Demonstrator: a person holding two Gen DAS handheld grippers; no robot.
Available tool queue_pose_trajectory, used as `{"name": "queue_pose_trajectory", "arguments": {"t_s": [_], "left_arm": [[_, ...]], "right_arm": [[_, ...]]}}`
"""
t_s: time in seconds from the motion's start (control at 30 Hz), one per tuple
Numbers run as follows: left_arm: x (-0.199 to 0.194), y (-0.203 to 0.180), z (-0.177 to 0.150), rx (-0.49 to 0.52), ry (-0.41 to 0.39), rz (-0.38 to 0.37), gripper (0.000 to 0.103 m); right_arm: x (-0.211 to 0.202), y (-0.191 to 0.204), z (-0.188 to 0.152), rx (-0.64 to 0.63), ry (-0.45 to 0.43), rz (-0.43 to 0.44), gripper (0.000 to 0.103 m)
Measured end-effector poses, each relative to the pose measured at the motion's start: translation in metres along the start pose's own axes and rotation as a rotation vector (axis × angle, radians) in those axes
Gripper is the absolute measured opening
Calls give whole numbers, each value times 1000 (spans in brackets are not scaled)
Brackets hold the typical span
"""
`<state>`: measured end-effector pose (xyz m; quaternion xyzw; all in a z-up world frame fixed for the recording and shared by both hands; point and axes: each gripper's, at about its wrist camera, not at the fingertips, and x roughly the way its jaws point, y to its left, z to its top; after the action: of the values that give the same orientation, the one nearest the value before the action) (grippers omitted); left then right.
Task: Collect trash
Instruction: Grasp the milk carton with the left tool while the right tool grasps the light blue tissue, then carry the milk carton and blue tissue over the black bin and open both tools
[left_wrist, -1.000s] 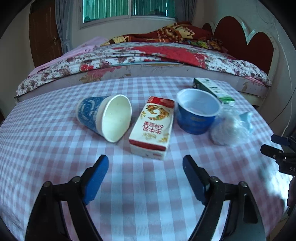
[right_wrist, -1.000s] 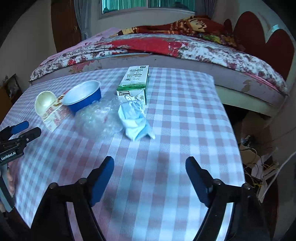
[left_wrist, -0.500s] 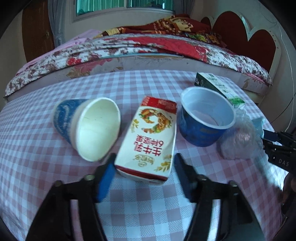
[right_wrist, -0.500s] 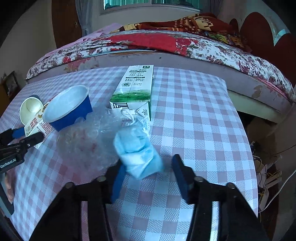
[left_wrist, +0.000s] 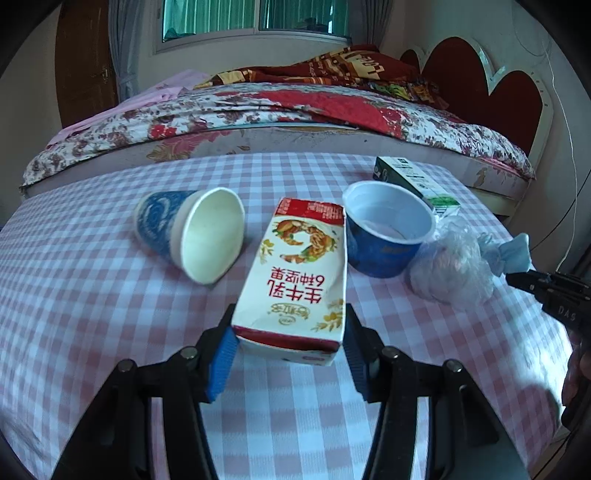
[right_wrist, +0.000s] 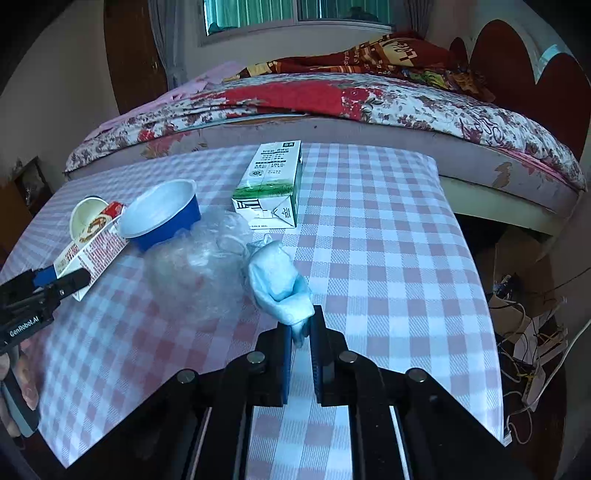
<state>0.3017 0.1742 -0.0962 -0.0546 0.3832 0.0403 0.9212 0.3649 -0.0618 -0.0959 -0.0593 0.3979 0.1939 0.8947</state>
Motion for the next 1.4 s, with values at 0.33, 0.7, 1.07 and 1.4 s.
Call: {"name": "queue_pose_trajectory", "arguments": {"t_s": [0.33,0.7,1.07,1.4], "left_arm": [[-37,0,-15,-21,-36,13,54],[-96,-21,-37,-4,-104,-30,53],[-137,-66,-66,21,-127,-127,53],[-160,-129,-86,108,-128,-231,53]], "right_arm": [[-38,-3,-18,24,-28,-5,9],[-111,-1,-57,56,-107,9,9],[-180,-22,-105,120,-173,-18,9],[-227,-56,-149,197,-213,-72,9]]}}
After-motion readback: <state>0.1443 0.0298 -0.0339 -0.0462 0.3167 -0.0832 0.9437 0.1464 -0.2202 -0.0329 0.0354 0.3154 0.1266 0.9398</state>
